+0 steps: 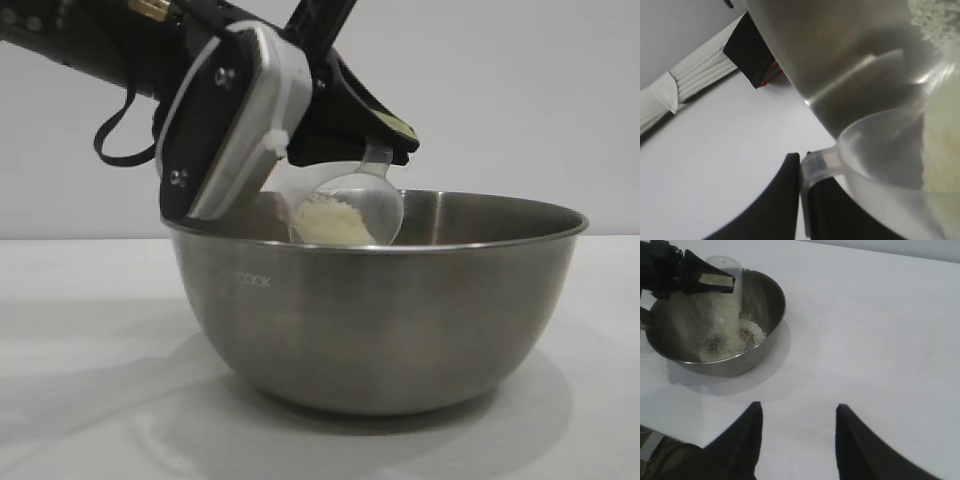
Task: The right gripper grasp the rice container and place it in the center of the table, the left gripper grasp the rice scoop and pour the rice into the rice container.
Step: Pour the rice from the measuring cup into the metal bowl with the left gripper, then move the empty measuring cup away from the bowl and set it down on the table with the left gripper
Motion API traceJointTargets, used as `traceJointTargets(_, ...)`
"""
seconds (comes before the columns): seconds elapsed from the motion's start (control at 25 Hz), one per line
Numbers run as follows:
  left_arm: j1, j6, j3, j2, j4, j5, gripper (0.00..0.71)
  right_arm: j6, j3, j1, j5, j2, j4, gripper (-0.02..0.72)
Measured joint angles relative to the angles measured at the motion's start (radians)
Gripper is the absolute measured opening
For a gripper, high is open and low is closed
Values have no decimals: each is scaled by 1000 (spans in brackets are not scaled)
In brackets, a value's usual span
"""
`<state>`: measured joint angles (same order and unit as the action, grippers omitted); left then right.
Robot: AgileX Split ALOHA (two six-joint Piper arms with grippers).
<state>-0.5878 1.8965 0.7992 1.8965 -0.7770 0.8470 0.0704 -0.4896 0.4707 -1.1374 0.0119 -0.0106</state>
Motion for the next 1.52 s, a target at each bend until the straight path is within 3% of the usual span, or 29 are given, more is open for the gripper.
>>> traceJointTargets(0.44,-10,193,0,0,27,80,0,18,0,0,0,0,-13,287)
traceJointTargets(0.72,-10,187,0,0,42,104,0,27,0,0,0,0,-21,287)
traceJointTargets(1.0,-10,-171,0,0,82,104,0,27,0,0,0,0,-23,287)
traceJointTargets(1.24,-10,-695,0,0,108,126,0,27,0,0,0,0,-23,287)
traceJointTargets(1.36,-10,-947,0,0,200,197,0,27,0,0,0,0,-23,287)
traceJointTargets(1.52,-10,-1233,0,0,428,277,0,27,0,0,0,0,-23,287)
